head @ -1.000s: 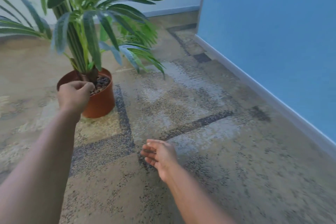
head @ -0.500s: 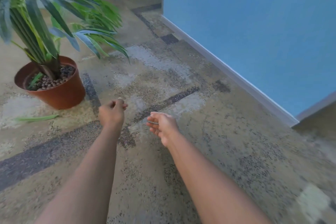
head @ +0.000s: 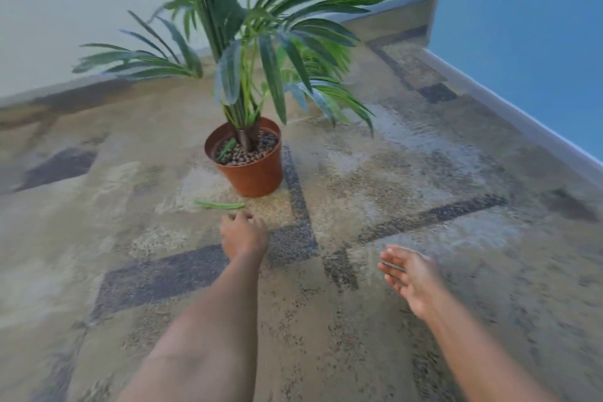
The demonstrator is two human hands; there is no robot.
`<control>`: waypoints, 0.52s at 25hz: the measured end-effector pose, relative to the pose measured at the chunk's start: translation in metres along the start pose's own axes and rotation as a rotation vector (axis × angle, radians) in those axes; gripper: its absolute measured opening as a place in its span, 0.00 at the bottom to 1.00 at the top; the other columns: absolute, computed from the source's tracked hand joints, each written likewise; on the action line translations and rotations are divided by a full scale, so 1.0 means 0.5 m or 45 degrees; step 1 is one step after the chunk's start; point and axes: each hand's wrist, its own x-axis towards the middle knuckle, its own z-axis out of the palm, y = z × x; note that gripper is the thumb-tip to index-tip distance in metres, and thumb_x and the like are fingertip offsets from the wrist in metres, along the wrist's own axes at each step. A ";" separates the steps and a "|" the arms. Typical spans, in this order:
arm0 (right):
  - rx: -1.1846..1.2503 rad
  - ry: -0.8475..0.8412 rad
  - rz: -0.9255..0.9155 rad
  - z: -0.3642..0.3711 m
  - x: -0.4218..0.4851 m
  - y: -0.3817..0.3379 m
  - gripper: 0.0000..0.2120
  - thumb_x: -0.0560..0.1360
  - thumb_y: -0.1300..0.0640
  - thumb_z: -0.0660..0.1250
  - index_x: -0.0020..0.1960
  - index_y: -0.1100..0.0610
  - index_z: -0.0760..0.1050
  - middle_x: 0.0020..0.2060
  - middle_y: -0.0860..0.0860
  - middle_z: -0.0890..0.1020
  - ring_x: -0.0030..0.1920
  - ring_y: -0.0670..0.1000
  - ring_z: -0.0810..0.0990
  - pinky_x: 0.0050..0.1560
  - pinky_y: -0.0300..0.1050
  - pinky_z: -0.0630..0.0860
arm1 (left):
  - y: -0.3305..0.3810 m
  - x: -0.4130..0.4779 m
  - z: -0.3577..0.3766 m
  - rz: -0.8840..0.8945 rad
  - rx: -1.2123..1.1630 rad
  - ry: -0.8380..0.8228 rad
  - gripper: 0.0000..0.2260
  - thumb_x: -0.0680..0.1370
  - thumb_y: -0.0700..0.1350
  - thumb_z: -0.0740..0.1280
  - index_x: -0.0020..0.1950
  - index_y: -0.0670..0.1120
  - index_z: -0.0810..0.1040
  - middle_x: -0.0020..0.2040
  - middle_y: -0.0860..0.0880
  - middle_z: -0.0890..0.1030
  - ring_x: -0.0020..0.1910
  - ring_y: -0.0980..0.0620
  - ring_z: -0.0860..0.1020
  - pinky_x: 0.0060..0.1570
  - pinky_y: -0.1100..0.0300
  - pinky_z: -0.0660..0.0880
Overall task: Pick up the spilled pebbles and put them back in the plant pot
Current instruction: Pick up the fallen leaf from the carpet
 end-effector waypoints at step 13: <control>-0.157 -0.223 -0.026 0.107 0.052 0.016 0.08 0.77 0.65 0.64 0.52 0.60 0.80 0.45 0.59 0.85 0.45 0.57 0.83 0.42 0.47 0.76 | -0.063 0.144 0.056 0.367 0.565 -0.126 0.16 0.80 0.56 0.58 0.65 0.57 0.74 0.79 0.47 0.53 0.77 0.36 0.51 0.72 0.35 0.50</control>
